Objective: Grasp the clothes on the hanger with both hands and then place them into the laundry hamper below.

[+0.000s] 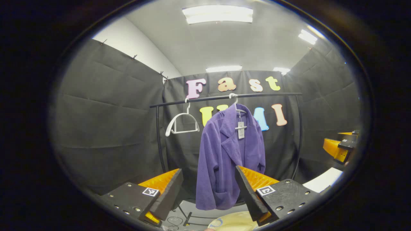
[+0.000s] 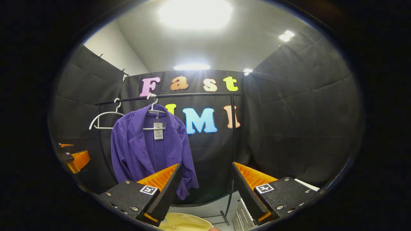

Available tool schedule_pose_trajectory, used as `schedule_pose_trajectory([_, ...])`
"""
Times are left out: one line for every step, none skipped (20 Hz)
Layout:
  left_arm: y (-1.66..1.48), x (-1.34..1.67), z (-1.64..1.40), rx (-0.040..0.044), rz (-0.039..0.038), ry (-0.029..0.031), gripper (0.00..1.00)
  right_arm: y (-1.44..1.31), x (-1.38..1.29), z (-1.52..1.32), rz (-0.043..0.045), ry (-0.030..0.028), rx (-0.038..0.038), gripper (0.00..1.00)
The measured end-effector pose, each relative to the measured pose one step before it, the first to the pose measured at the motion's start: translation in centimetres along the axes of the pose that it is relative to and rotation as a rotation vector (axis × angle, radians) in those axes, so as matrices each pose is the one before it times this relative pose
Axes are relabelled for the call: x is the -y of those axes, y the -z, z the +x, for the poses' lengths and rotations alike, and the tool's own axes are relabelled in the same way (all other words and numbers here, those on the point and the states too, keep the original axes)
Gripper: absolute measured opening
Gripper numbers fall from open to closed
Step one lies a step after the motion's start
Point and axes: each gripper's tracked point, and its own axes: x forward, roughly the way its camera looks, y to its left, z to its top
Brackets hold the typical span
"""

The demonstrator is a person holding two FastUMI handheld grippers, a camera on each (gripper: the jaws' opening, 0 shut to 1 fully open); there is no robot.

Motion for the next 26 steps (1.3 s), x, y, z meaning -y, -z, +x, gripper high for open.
schedule_pose_trajectory([-0.215, 0.164, 0.337, 0.00884, 0.00094, 0.00024, 0.99, -0.494, 0.149, 0.941, 0.00336, -0.0054, 0.00543, 0.95])
schedule_pose_trajectory([-0.282, 0.207, 0.438, 0.00964, 0.00008, -0.00183, 0.99, -0.451, -0.123, 0.644, 0.00233, -0.00689, 0.00807, 0.95])
schedule_pose_trajectory([-0.004, 0.005, 0.246, 0.00329, -0.00065, -0.00654, 0.99, -0.183, -0.334, 0.685, 0.00349, -0.01007, 0.00177, 0.92])
schedule_pose_trajectory([0.118, 0.094, 0.361, -0.00755, -0.00394, -0.00527, 0.97, -0.187, -0.426, 0.736, 0.00592, -0.01496, 0.0, 0.95])
schedule_pose_trajectory([0.003, 0.378, 0.189, -0.00232, -0.00856, 0.00453, 0.95, -0.329, -0.221, 0.544, 0.00615, -0.01311, 0.00347, 0.95])
schedule_pose_trajectory([-0.29, 0.381, 0.28, 0.00183, -0.00589, 0.00528, 0.93, -0.347, -0.118, 0.601, 0.00468, -0.01044, 0.00743, 0.95])
schedule_pose_trajectory([-0.363, 0.194, 0.326, 0.00458, 0.00077, -0.00136, 0.91, -0.234, -0.065, 0.492, 0.00169, -0.01016, 0.00426, 0.95])
schedule_pose_trajectory([-0.478, 0.205, 0.421, 0.00666, 0.00164, -0.00244, 0.89, -0.084, -0.076, 0.597, -0.00168, -0.00856, 0.00205, 0.94])
schedule_pose_trajectory([-0.39, 0.468, 0.534, 0.00835, -0.00127, 0.00122, 0.89, -0.149, -0.007, 0.661, -0.00471, -0.00609, 0.00292, 0.94])
schedule_pose_trajectory([-0.453, 0.488, 0.662, 0.00759, -0.00258, 0.00062, 0.89, -0.18, 0.004, 0.652, -0.00304, -0.00649, 0.00612, 0.94])
schedule_pose_trajectory([-0.326, 0.596, 0.641, 0.00806, -0.00213, -0.00079, 0.94, -0.114, -0.023, 0.666, 0.00004, -0.00895, 0.0041, 0.95])
schedule_pose_trajectory([-0.293, 0.57, 0.751, 0.00409, -0.00114, -0.00095, 0.99, -0.038, -0.042, 0.649, 0.00257, -0.01112, 0.00208, 0.95])
schedule_pose_trajectory([-0.127, 0.743, 0.686, 0.0037, -0.00115, -0.0014, 0.99, -0.169, -0.006, 0.664, 0.0032, -0.01036, 0.00243, 0.95])
schedule_pose_trajectory([-0.185, 0.585, 0.638, 0.00227, 0.00052, -0.00247, 0.99, -0.139, 0.092, 0.673, 0.00369, -0.00916, 0.00396, 0.95])
schedule_pose_trajectory([-0.004, 0.467, 0.705, 0.00234, 0.00189, -0.00278, 0.99, -0.334, 0.131, 0.689, 0.005, -0.00802, 0.00708, 0.95])
schedule_pose_trajectory([-0.079, 0.368, 0.682, 0.00137, 0.00347, -0.00556, 0.99, -0.185, 0.046, 0.746, 0.00591, -0.00855, 0.00632, 0.95])
schedule_pose_trajectory([-0.021, 0.291, 0.393, 0.00352, 0.0015, -0.00419, 0.99, -0.344, 0.021, 0.737, 0.00712, -0.01111, 0.00748, 0.92])
schedule_pose_trajectory([-0.032, 0.301, 0.504, -0.00074, -0.00147, -0.00611, 0.99, -0.252, -0.064, 0.803, 0.00719, -0.01318, 0.00767, 0.94])
schedule_pose_trajectory([0.062, 0.307, 0.466, -0.00351, -0.00452, -0.00291, 0.99, -0.176, -0.019, 0.831, 0.0077, -0.01338, 0.00406, 0.94])
schedule_pose_trajectory([0.03, 0.322, 0.62, -0.0061, -0.00509, -0.00334, 0.94, -0.111, -0.07, 0.671, 0.00803, -0.0142, 0.00083, 0.94])
schedule_pose_trajectory([0.168, 0.225, 0.28, -0.00367, -0.00285, -0.00249, 0.99, -0.133, -0.16, 0.753, 0.00943, -0.01481, 0.00266, 0.94])
schedule_pose_trajectory([-0.081, 0.33, 0.447, -0.00202, 0.00057, -0.00135, 0.99, -0.182, -0.049, 0.729, 0.0092, -0.01359, 0.00256, 0.94])
schedule_pose_trajectory([0.021, 0.272, 0.675, -0.00037, 0.00406, -0.00318, 0.99, -0.091, -0.062, 0.718, 0.00814, -0.01214, 0.0051, 0.94])
schedule_pose_trajectory([-0.073, 0.253, 0.626, 0.00146, 0.00481, -0.00301, 0.99, -0.107, 0.002, 0.727, 0.0084, -0.01021, 0.00557, 0.94])
schedule_pose_trajectory([0.123, 0.471, 0.753, -0.00047, 0.00413, -0.00441, 0.99, -0.035, -0.044, 0.713, 0.00985, -0.01163, 0.00453, 0.94])
schedule_pose_trajectory([0.13, 0.324, 0.713, -0.00183, 0.00031, -0.00259, 0.99, 0.144, -0.087, 0.768, 0.00927, -0.01114, -0.00319, 0.94])
